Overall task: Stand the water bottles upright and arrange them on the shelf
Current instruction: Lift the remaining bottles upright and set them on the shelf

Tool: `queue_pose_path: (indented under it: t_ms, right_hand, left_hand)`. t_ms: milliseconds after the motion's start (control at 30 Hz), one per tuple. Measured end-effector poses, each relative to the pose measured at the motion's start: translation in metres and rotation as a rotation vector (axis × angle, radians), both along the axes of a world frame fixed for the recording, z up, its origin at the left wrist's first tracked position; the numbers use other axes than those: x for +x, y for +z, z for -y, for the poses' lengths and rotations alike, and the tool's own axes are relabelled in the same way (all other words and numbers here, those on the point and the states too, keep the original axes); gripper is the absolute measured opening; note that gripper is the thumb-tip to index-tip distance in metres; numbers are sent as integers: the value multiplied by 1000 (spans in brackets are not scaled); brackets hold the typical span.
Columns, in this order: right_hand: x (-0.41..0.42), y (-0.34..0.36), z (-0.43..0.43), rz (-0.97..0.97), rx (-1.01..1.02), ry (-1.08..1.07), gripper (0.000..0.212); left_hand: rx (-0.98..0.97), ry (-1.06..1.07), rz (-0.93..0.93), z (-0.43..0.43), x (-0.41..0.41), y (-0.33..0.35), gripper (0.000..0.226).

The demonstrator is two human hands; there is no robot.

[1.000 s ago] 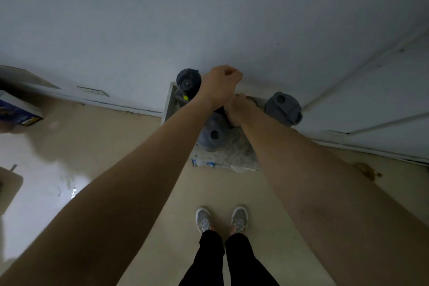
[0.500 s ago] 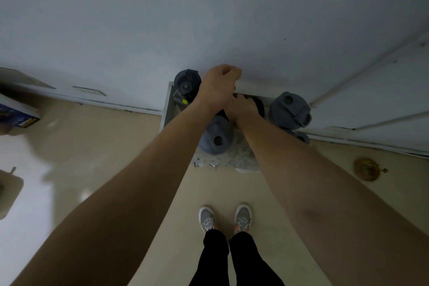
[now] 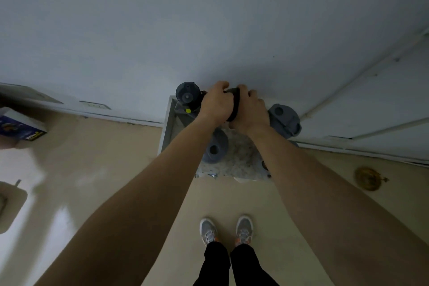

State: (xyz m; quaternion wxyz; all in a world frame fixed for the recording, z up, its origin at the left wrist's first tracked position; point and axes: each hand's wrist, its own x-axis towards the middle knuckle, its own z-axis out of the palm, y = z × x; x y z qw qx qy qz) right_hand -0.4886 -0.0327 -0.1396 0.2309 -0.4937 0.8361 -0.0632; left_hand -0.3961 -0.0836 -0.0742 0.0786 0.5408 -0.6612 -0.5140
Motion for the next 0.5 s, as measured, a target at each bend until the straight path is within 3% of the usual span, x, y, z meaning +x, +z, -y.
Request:
queue_pose_path:
  t_ms: [300, 500]
  right_hand:
    - [17, -10, -8, 359, -125, -373, 56]
    - [34, -30, -14, 508, -186, -678, 69]
  left_hand:
    - [-235, -256, 149, -12, -20, -12, 47]
    - [-283, -433, 229, -3, -23, -19, 43]
